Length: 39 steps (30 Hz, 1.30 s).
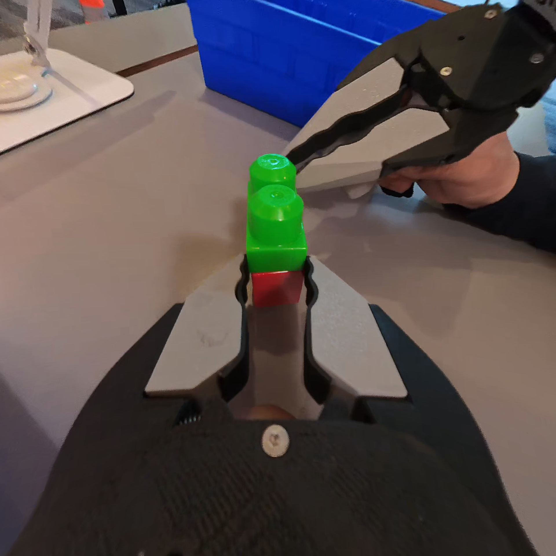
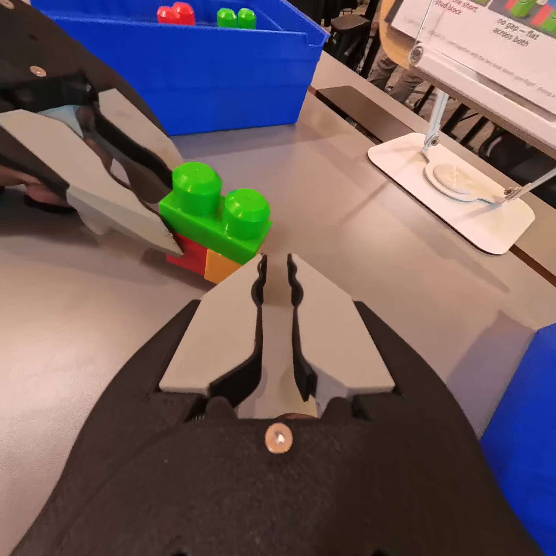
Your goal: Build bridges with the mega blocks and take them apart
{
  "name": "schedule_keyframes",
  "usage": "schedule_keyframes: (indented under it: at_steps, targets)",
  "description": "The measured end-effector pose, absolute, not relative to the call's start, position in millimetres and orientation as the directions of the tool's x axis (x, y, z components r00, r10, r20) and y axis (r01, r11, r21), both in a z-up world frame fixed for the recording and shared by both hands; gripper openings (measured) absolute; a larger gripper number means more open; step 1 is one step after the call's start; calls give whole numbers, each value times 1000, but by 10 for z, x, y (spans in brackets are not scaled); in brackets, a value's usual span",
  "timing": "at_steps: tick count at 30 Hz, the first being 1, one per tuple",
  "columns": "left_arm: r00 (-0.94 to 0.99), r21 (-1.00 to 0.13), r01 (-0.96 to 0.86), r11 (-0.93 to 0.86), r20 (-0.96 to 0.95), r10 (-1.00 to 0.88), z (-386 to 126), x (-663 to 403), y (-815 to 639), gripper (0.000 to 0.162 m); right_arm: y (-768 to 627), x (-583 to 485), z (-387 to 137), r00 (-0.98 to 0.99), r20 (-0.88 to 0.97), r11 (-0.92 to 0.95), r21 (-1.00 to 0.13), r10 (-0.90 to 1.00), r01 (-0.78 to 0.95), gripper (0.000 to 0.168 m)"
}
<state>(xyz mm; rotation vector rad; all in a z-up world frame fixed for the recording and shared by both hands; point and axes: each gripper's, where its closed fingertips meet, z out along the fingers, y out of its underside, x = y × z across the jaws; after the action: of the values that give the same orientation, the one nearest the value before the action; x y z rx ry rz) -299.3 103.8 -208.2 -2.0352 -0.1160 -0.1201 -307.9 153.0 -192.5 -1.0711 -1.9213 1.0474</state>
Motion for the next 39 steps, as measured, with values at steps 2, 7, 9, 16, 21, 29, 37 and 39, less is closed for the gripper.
schedule_keyframes:
  at_steps: [2,7,9,16,21,29,37,39]
  targets:
    - [984,-877,176,-447,173,47,-2087,-3034,1028,34,1497,-3069,-1947,-441,174,340,-879,881,334,10]
    - [985,-884,170,-436,168,43,-2065,-3041,1022,34,1410,-3058,-2020,-478,134,332,-873,868,357,24]
    - [992,-884,128,-449,114,59,-2084,-3063,1023,34,1441,-3063,-2033,-469,167,358,-863,867,356,26]
    - [991,-867,120,-483,130,13,-2136,-2964,1019,37,1486,-3085,-2078,-451,130,325,-863,883,388,27]
    - [992,-858,81,-507,117,-40,-2169,-2845,1028,32,1475,-3095,-2137,-453,107,313,-857,885,409,26]
    - [993,-849,-7,-529,59,-107,-2210,-2699,1044,32,1474,-3108,-2163,-446,120,324,-851,887,414,20]
    - [997,-841,-70,-537,-49,-54,-2231,-2811,1056,35,1701,-3156,-2003,-344,73,217,-890,936,400,31]
    - [999,-837,-49,-545,-50,-14,-2242,-2894,1038,37,1753,-3160,-1938,-320,62,189,-904,945,384,32]
